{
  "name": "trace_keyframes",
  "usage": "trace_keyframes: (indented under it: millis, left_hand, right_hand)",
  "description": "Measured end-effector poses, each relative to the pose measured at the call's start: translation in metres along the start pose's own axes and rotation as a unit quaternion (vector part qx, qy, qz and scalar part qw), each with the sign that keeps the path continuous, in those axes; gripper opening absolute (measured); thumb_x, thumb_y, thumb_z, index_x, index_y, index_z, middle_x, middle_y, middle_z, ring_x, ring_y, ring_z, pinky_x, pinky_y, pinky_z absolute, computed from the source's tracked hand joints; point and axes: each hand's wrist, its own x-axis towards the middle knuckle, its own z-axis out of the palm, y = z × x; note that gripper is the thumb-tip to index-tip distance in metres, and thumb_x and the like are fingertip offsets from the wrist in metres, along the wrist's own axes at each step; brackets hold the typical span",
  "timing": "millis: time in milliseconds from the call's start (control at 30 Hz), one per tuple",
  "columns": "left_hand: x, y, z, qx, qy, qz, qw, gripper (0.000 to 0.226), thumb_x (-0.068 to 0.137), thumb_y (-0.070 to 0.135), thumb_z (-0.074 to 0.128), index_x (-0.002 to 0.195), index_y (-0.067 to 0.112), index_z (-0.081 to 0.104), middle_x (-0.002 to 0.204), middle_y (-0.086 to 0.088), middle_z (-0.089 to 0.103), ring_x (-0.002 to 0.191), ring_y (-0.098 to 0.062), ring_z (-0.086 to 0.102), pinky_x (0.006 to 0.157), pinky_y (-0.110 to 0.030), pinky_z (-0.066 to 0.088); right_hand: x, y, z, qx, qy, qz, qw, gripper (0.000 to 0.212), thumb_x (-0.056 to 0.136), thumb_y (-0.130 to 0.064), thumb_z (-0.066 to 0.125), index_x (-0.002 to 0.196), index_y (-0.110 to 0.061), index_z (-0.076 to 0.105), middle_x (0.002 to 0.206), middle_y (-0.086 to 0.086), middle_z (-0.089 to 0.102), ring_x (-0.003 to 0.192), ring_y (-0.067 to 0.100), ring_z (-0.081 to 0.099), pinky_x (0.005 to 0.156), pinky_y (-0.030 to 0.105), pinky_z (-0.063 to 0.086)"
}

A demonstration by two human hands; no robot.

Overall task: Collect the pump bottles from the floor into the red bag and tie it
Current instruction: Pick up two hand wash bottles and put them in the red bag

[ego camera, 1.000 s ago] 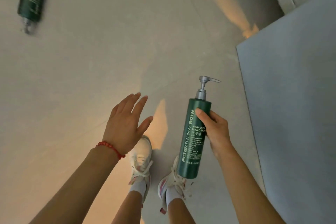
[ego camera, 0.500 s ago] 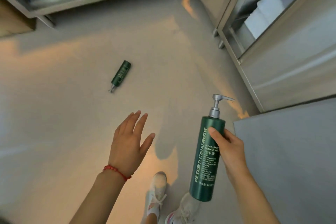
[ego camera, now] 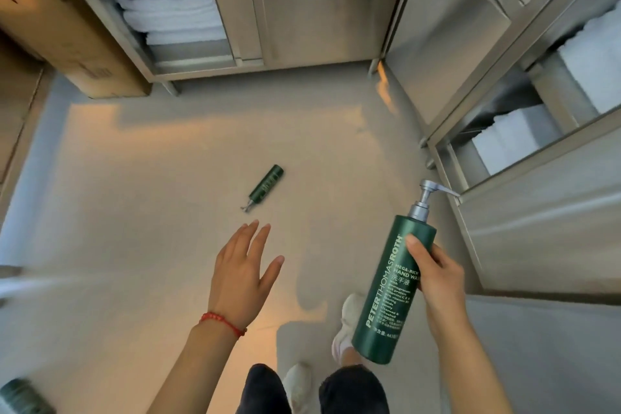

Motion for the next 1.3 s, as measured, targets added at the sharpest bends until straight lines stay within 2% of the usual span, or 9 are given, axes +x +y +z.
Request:
trace_keyframes:
  millis: [200, 400, 533, 767, 867, 967, 1133, 1300]
  left_hand:
    - [0.071, 0.017, -0.023, -0.024, 0.039, -0.041, 0.998, 0.069, 0.083, 0.054, 0.027, 0.129, 0.007, 0.047, 0.136, -0.016, 0.048, 0.128, -0.034, 0.041, 0.101, -0.048, 0.037]
    - [0.138, 0.02, -0.045, -0.036, 0.074, -0.11, 0.991, 0.088, 0.082, 0.069, 0.005, 0.13, 0.009, 0.046, 0.137, -0.015, 0.047, 0.127, -0.034, 0.042, 0.101, -0.047, 0.036]
    - [0.168, 0.004, -0.056, -0.056, 0.095, -0.175, 0.978, 0.078, 0.082, 0.064, 0.019, 0.131, 0.009, 0.044, 0.138, -0.016, 0.046, 0.128, -0.034, 0.04, 0.103, -0.046, 0.034]
    - [0.22, -0.049, -0.06, -0.088, 0.122, -0.258, 0.954, 0.053, 0.09, 0.036, 0.051, 0.135, 0.012, 0.038, 0.144, -0.012, 0.038, 0.134, -0.03, 0.032, 0.107, -0.043, 0.028]
    - [0.242, -0.073, -0.063, -0.111, 0.134, -0.295, 0.94, 0.052, 0.089, 0.033, 0.053, 0.135, 0.012, 0.039, 0.143, -0.013, 0.04, 0.133, -0.03, 0.033, 0.107, -0.043, 0.029]
    - [0.259, -0.094, -0.063, -0.14, 0.145, -0.327, 0.923, 0.051, 0.088, 0.031, 0.055, 0.133, 0.011, 0.042, 0.141, -0.014, 0.042, 0.131, -0.031, 0.035, 0.106, -0.043, 0.031]
    - [0.282, -0.122, -0.055, -0.203, 0.168, -0.398, 0.879, 0.051, 0.089, 0.031, 0.053, 0.135, 0.011, 0.04, 0.142, -0.015, 0.041, 0.132, -0.029, 0.034, 0.107, -0.04, 0.028]
    - [0.31, -0.144, -0.04, -0.245, 0.21, -0.453, 0.831, 0.051, 0.089, 0.028, 0.054, 0.134, 0.009, 0.04, 0.141, -0.016, 0.041, 0.131, -0.029, 0.034, 0.107, -0.038, 0.028]
  right_hand:
    - [0.078, -0.081, 0.037, -0.03, -0.049, -0.036, 0.998, 0.007, 0.074, -0.03, 0.071, 0.073, -0.024, 0.07, 0.065, -0.008, 0.072, 0.064, 0.01, 0.066, 0.064, 0.027, 0.052]
    - [0.153, -0.147, 0.098, -0.061, -0.139, -0.04, 0.988, 0.005, 0.074, -0.03, 0.071, 0.073, -0.025, 0.072, 0.066, -0.009, 0.073, 0.061, 0.005, 0.066, 0.06, 0.023, 0.053]
    - [0.192, -0.172, 0.157, -0.088, -0.195, -0.045, 0.976, 0.006, 0.075, -0.027, 0.07, 0.071, -0.025, 0.073, 0.064, -0.01, 0.072, 0.06, 0.004, 0.064, 0.055, 0.016, 0.053]
    - [0.243, -0.181, 0.269, -0.161, -0.279, -0.053, 0.945, 0.01, 0.074, -0.028, 0.071, 0.079, -0.019, 0.071, 0.065, -0.009, 0.072, 0.06, 0.004, 0.065, 0.054, 0.016, 0.052]
    - [0.262, -0.183, 0.314, -0.187, -0.306, -0.049, 0.932, 0.019, 0.07, -0.034, 0.072, 0.082, -0.019, 0.071, 0.068, -0.008, 0.073, 0.061, 0.006, 0.066, 0.053, 0.017, 0.052]
    - [0.276, -0.187, 0.355, -0.215, -0.331, -0.042, 0.918, 0.035, 0.058, -0.045, 0.075, 0.083, -0.02, 0.071, 0.07, -0.008, 0.074, 0.062, 0.006, 0.067, 0.053, 0.017, 0.052]
    - [0.301, -0.183, 0.417, -0.26, -0.37, -0.038, 0.891, 0.023, 0.067, -0.039, 0.073, 0.081, -0.021, 0.072, 0.071, -0.006, 0.074, 0.065, 0.009, 0.067, 0.058, 0.02, 0.054]
    - [0.326, -0.163, 0.476, -0.318, -0.428, -0.033, 0.846, 0.029, 0.064, -0.043, 0.073, 0.084, -0.021, 0.072, 0.073, -0.006, 0.074, 0.068, 0.011, 0.069, 0.06, 0.022, 0.054]
